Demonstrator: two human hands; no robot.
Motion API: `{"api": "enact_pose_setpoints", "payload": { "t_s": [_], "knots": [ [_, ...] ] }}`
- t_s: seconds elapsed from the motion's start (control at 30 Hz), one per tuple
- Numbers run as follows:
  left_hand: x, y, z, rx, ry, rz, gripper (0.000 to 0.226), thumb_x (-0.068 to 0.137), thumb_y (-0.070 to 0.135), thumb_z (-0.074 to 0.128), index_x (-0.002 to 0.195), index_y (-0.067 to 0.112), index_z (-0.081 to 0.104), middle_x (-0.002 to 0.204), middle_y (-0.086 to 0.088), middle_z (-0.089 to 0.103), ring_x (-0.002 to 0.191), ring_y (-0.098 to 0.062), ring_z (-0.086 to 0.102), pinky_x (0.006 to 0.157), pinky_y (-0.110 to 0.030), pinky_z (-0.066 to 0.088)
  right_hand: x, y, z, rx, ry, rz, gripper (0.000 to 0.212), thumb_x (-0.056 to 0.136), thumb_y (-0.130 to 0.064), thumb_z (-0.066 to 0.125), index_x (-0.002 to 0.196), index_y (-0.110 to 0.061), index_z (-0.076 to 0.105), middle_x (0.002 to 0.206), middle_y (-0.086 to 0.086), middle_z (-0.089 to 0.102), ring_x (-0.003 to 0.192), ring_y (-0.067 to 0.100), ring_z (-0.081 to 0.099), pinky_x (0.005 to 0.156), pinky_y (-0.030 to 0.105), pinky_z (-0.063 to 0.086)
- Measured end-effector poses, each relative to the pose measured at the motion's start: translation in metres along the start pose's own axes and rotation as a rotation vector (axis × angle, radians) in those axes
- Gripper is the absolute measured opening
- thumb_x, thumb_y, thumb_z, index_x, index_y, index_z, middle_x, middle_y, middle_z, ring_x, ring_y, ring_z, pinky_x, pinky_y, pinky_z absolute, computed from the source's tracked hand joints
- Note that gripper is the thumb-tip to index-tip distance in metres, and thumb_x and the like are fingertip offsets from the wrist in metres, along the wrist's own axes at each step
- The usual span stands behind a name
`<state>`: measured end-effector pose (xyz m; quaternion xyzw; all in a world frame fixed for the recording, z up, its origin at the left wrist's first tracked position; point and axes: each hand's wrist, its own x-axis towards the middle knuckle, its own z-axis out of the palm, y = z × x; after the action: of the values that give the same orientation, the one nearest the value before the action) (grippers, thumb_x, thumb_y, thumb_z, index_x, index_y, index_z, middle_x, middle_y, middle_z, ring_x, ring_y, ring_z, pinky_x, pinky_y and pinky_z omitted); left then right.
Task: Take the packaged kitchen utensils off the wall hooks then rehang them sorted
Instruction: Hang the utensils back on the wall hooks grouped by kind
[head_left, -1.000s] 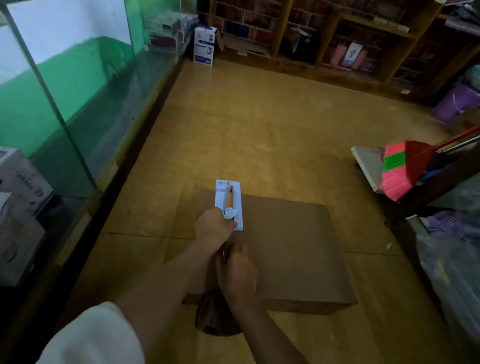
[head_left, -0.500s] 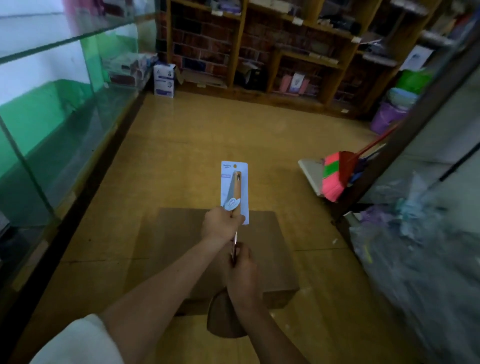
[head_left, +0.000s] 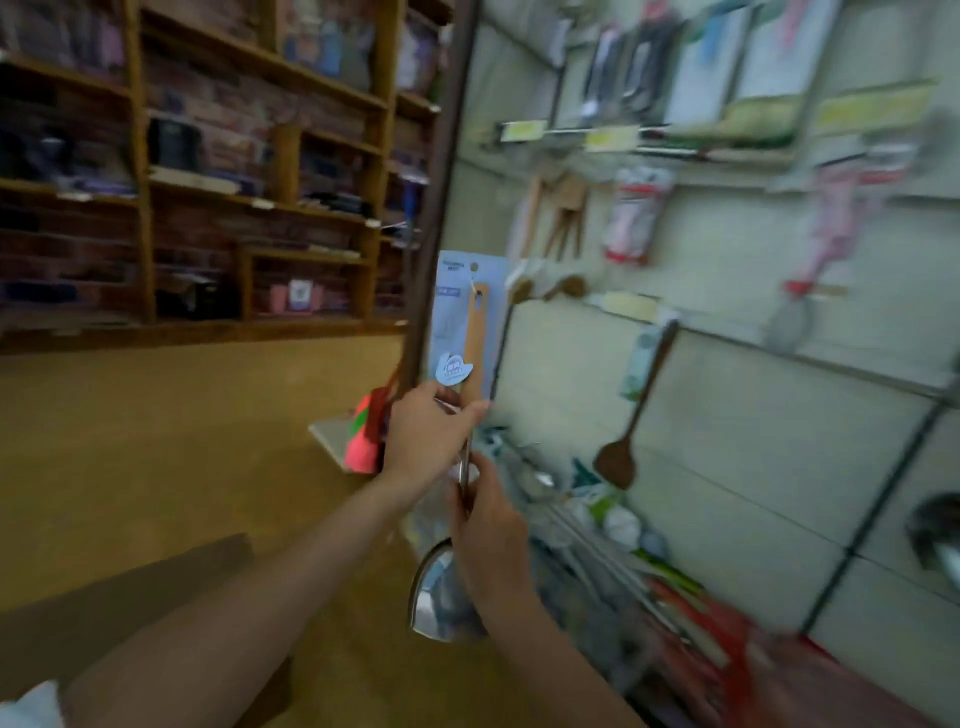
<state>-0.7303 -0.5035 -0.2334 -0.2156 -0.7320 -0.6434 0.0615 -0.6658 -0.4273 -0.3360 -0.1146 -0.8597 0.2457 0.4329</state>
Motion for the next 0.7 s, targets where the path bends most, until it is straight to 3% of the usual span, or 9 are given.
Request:
{"api": "enact_pose_setpoints", "payload": {
  "t_s": [0.2, 0.3, 0.37, 0.5, 0.6, 0.7],
  "knots": [
    [-0.054, 0.108, 0.128, -0.14, -0.18, 0.08, 0.041, 0.066, 0.046, 0.084, 0.08, 0.014, 0.062, 0.072, -0.01, 0.068, 0.059, -0.027, 0.068, 0.055, -0.05, 0.058, 0.013, 0.068, -0.151, -0.12, 0.256, 0.008, 0.038, 0.096, -0.052, 0.04, 0.128, -0.032, 0.047, 0.083, -0.001, 0.072, 0.066, 0.023, 0.068, 0.056, 0.036, 0.053],
    [-0.092, 0.153, 0.188, -0.17, -0.254, 0.138, 0.041, 0.064, 0.049, 0.083, 0.081, 0.018, 0.063, 0.075, -0.007, 0.069, 0.063, -0.023, 0.069, 0.056, -0.043, 0.06, 0.003, 0.1, -0.228, -0.182, 0.333, 0.015, 0.041, 0.096, -0.056, 0.041, 0.127, -0.03, 0.049, 0.078, -0.003, 0.07, 0.064, 0.022, 0.066, 0.057, 0.034, 0.052],
    [-0.121, 0.182, 0.225, -0.212, -0.321, 0.153, 0.035, 0.071, 0.039, 0.084, 0.084, 0.015, 0.063, 0.075, -0.009, 0.069, 0.062, -0.023, 0.07, 0.052, -0.037, 0.059, -0.008, 0.121, -0.279, -0.187, 0.36, 0.043, 0.053, 0.095, -0.063, 0.037, 0.131, -0.027, 0.052, 0.08, -0.006, 0.069, 0.066, 0.017, 0.065, 0.06, 0.029, 0.048],
    [-0.18, 0.232, 0.299, -0.287, -0.449, 0.194, 0.032, 0.074, 0.038, 0.083, 0.085, 0.015, 0.063, 0.075, -0.009, 0.07, 0.062, -0.023, 0.07, 0.054, -0.04, 0.06, -0.033, 0.16, -0.379, -0.31, 0.455, 0.077, 0.046, 0.095, -0.05, 0.041, 0.133, -0.026, 0.054, 0.078, -0.008, 0.068, 0.066, 0.011, 0.063, 0.058, 0.02, 0.039],
    [-0.225, 0.266, 0.352, -0.327, -0.526, 0.237, 0.034, 0.071, 0.043, 0.083, 0.082, 0.015, 0.065, 0.073, -0.004, 0.07, 0.067, -0.018, 0.069, 0.064, -0.042, 0.06, -0.053, 0.188, -0.45, -0.403, 0.529, 0.106, 0.041, 0.096, -0.048, 0.043, 0.131, -0.03, 0.053, 0.077, -0.006, 0.069, 0.064, 0.013, 0.064, 0.056, 0.025, 0.044],
    [-0.274, 0.303, 0.394, -0.374, -0.597, 0.281, 0.033, 0.072, 0.039, 0.083, 0.081, 0.012, 0.066, 0.071, -0.001, 0.068, 0.068, -0.014, 0.067, 0.065, -0.032, 0.056, -0.078, 0.209, -0.515, -0.466, 0.608, 0.146, 0.034, 0.095, -0.051, 0.042, 0.127, -0.038, 0.044, 0.078, -0.005, 0.07, 0.065, 0.015, 0.065, 0.055, 0.032, 0.048]
  ]
}}
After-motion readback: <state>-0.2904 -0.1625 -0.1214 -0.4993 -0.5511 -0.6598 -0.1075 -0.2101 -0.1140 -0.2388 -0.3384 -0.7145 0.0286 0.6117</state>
